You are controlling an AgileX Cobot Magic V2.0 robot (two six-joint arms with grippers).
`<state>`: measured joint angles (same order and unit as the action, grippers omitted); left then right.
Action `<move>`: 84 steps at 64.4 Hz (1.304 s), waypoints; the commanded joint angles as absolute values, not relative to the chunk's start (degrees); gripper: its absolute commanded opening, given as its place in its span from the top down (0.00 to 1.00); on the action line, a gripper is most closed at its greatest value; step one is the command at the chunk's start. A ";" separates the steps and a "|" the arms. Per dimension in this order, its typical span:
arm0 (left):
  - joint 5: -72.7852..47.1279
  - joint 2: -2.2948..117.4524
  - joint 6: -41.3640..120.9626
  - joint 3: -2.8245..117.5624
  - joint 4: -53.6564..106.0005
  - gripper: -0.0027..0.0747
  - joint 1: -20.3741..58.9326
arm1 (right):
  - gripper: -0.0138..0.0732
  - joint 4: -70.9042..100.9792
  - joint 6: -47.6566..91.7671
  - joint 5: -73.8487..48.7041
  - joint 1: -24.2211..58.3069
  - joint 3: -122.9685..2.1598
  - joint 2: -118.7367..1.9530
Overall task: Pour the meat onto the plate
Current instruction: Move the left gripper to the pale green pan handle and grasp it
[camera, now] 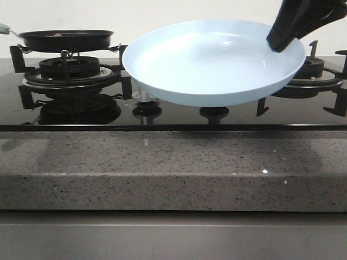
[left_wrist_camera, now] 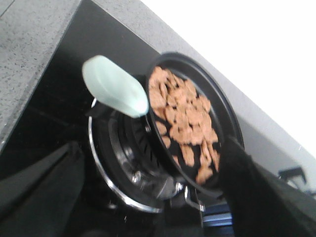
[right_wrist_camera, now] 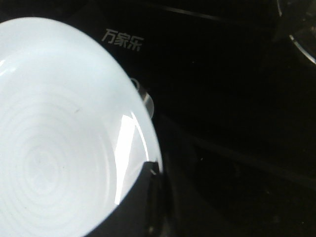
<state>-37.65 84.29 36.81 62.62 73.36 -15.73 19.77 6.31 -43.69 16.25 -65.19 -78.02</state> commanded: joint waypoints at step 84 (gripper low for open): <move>-44.74 102.59 38.38 75.05 97.73 0.49 -15.58 | 0.92 21.14 6.64 -40.32 16.14 -66.65 -75.82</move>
<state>-42.15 104.44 37.94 73.18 93.39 -15.73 19.86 6.41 -43.69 16.25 -65.19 -78.02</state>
